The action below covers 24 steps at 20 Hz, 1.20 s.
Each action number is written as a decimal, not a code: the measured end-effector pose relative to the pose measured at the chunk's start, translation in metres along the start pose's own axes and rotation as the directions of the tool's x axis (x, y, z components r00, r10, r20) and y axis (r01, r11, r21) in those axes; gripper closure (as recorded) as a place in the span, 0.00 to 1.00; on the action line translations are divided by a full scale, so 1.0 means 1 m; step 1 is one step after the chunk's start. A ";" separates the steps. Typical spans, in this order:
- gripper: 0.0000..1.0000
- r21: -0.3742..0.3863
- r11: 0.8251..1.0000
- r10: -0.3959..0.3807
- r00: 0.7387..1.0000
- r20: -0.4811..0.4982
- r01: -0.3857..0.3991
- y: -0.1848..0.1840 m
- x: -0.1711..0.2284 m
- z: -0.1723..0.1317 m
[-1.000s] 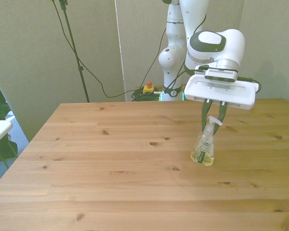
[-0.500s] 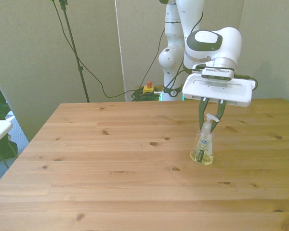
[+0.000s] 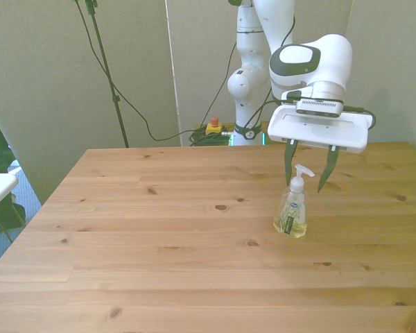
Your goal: Stand the sanitizer
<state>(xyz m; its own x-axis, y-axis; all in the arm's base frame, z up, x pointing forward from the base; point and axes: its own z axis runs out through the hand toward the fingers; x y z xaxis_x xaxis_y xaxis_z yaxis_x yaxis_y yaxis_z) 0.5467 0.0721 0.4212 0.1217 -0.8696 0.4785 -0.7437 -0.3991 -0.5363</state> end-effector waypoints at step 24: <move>0.00 -0.101 0.791 -0.422 0.658 0.624 0.603 0.008 -0.012 -0.030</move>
<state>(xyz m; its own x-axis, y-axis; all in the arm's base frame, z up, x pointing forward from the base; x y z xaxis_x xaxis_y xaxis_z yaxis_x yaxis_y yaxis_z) 0.5197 0.0884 0.4319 0.8038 -0.5851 0.1075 -0.5815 -0.8109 -0.0657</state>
